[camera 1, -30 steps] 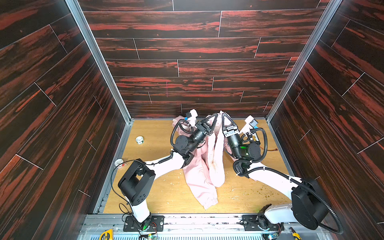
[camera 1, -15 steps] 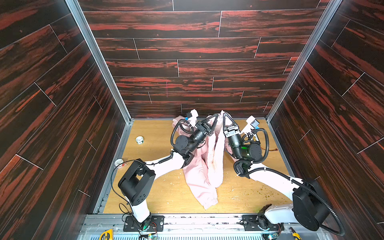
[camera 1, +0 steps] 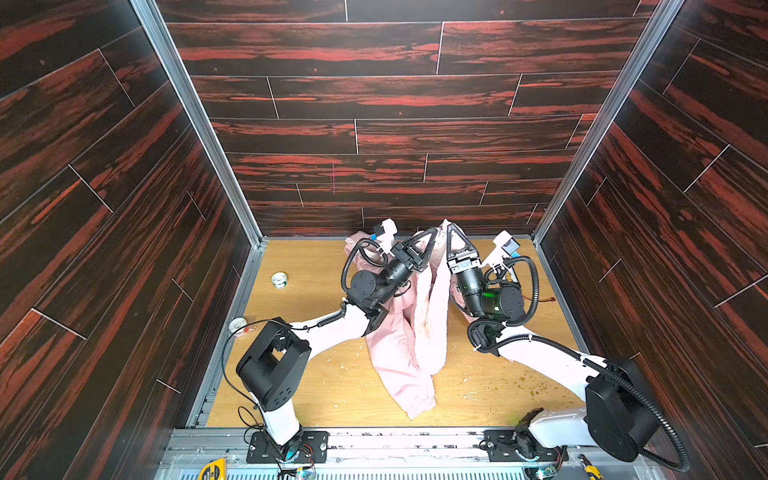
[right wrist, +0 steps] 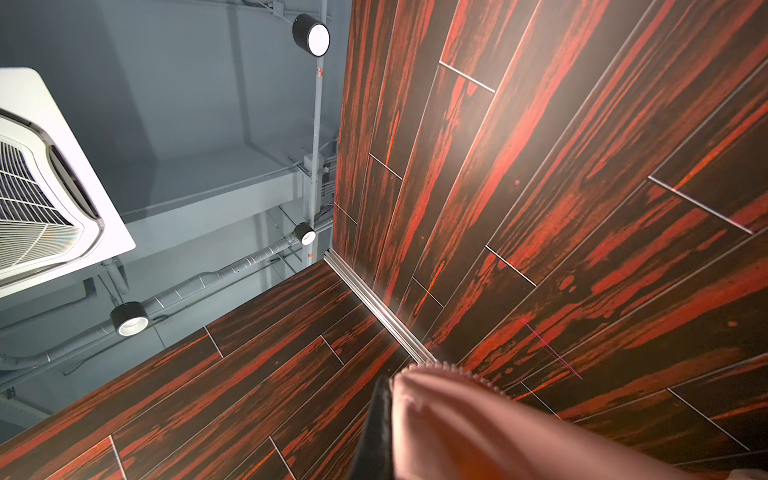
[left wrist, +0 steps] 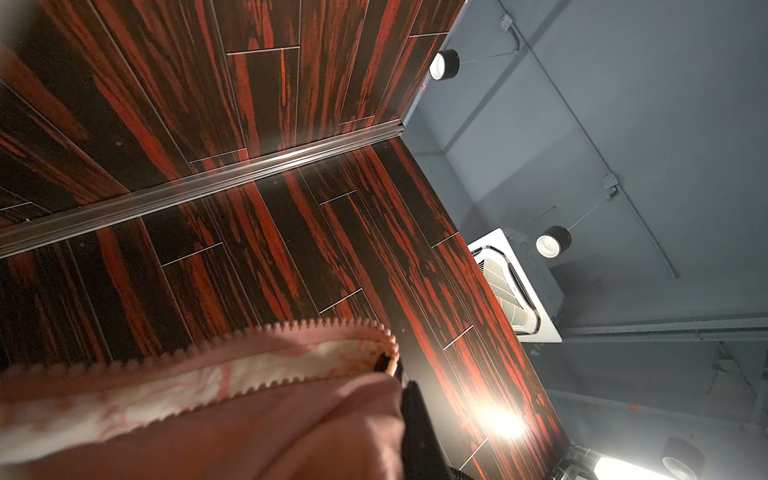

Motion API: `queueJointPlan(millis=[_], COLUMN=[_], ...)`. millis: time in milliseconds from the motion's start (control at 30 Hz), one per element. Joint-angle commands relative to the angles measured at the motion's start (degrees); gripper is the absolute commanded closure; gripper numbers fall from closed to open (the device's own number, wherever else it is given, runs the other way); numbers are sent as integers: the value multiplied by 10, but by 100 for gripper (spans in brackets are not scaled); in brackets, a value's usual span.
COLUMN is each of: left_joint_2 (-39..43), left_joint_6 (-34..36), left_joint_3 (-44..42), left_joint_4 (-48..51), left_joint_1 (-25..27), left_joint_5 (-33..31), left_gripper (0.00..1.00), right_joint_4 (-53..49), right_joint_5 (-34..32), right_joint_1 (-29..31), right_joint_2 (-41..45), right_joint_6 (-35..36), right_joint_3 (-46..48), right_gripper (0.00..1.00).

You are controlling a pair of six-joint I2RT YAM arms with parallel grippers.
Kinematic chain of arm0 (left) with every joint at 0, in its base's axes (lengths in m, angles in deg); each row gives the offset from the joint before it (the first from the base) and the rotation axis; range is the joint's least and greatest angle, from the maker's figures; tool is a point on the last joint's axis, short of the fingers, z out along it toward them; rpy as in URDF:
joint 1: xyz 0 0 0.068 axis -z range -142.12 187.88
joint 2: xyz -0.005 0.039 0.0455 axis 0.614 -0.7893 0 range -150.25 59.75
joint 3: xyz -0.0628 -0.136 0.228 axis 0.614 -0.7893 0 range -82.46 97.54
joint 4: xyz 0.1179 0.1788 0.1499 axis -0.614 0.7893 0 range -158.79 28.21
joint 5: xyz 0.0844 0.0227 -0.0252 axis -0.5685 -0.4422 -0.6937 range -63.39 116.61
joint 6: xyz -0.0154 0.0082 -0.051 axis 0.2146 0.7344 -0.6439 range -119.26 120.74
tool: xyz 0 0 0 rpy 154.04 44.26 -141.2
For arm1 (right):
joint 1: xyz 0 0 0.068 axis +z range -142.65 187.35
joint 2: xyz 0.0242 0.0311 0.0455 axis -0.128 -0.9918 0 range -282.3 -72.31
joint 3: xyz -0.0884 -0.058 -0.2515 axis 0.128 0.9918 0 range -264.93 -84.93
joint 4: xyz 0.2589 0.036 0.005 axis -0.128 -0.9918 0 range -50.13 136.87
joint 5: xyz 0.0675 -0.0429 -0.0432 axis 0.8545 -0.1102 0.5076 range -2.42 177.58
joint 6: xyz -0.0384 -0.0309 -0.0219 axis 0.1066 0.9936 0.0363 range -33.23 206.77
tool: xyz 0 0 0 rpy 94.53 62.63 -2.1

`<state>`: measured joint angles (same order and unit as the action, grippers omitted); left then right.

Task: Zip up the jacket
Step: 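Keep both grippers holding the pink jacket zipper edges lifted side by side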

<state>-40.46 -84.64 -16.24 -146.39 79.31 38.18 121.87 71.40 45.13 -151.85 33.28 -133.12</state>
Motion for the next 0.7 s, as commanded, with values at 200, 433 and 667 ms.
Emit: queueJointPlan(millis=[200,433,667], left_joint_2=[5,3,2], left_joint_6=[-4,-5,-6], left_joint_3=[16,18,20], left_joint_4=[-32,-32,-32], left_joint_1=[2,1,1], left_joint_5=[8,7,6], left_gripper=[100,100,100], right_joint_4=[42,44,44], right_joint_5=[3,11,9], right_joint_1=[-6,-4,-4], right_joint_2=[16,17,22], right_joint_6=[-5,-14,-14], right_joint_3=[-18,-12,-3], right_gripper=[100,100,100])
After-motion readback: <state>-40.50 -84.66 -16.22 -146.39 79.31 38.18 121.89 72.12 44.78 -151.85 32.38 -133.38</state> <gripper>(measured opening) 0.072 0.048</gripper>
